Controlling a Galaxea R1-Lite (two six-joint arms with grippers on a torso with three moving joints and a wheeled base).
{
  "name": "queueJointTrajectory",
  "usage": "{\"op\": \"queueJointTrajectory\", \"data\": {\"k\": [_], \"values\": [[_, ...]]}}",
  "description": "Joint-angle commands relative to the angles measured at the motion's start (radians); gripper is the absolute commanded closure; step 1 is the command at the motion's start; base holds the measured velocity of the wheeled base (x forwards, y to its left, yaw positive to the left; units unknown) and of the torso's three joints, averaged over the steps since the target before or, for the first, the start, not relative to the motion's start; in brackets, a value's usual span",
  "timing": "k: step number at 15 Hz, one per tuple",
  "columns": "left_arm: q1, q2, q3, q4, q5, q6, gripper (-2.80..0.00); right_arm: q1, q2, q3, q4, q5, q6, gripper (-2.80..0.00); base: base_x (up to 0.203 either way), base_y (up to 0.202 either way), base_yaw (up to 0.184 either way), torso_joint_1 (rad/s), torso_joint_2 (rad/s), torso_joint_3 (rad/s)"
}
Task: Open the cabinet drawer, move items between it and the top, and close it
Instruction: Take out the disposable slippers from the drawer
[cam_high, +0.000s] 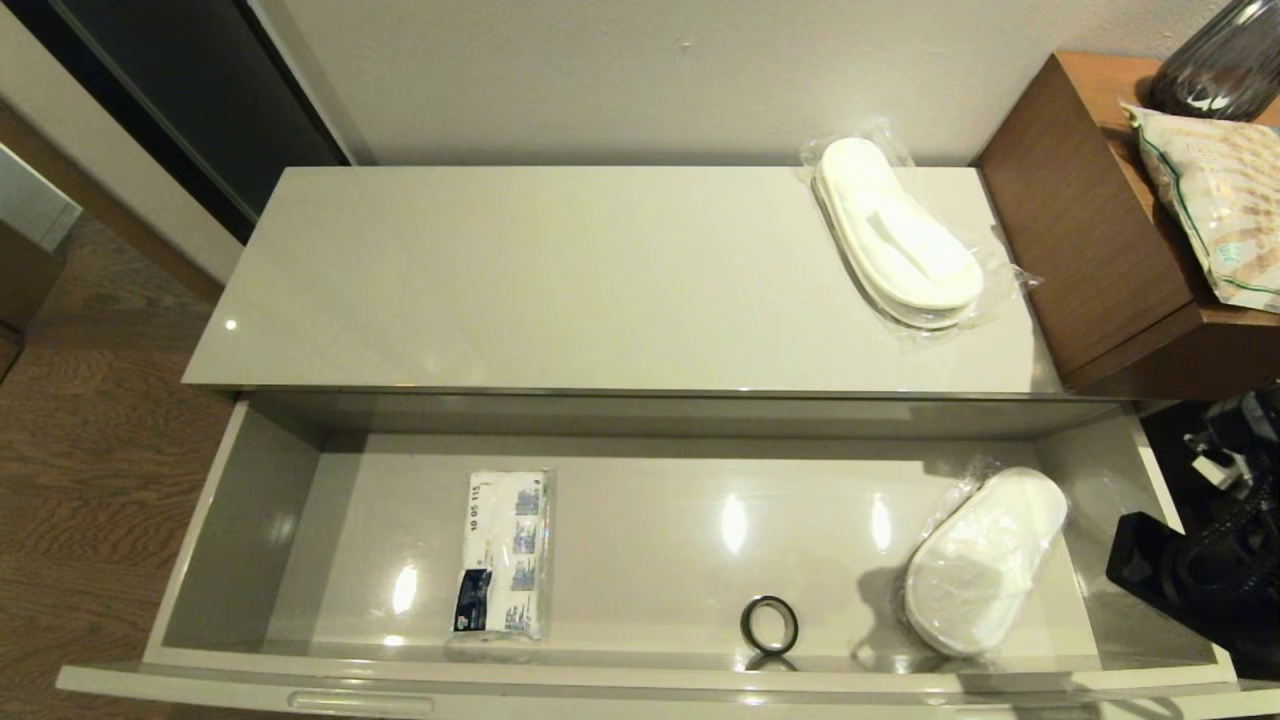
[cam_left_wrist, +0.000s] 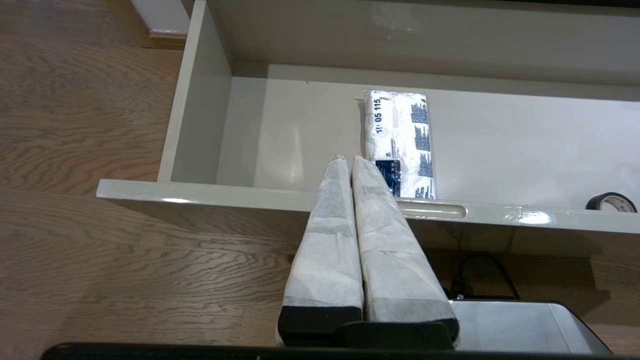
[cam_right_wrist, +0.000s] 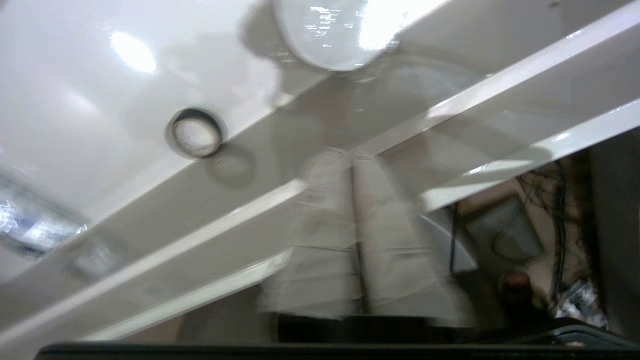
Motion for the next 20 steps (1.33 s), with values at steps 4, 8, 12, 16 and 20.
{"op": "queueJointTrajectory", "data": {"k": [4, 8, 12, 16, 20], "values": [[0.000, 0.000, 0.000, 0.000, 0.000, -0.001, 0.00, -0.052, 0.240, -0.020, -0.219, 0.001, -0.019, -2.80, 0.000, 0.000, 0.000, 0.000, 0.00, 0.000], [0.000, 0.000, 0.000, 0.000, 0.000, -0.001, 0.00, -0.073, 0.382, -0.069, -0.291, -0.004, -0.058, -2.80, 0.000, 0.000, 0.000, 0.000, 0.00, 0.000], [0.000, 0.000, 0.000, 0.000, 0.000, -0.001, 0.00, -0.095, 0.517, -0.083, -0.424, -0.005, -0.083, -2.80, 0.000, 0.000, 0.000, 0.000, 0.00, 0.000], [0.000, 0.000, 0.000, 0.000, 0.000, -0.001, 0.00, -0.104, 0.606, -0.191, -0.501, -0.007, -0.123, -2.80, 0.000, 0.000, 0.000, 0.000, 0.00, 0.000], [0.000, 0.000, 0.000, 0.000, 0.000, -0.001, 0.00, -0.119, 0.677, -0.328, -0.484, -0.008, -0.169, -2.80, 0.000, 0.000, 0.000, 0.000, 0.00, 0.000]]}}
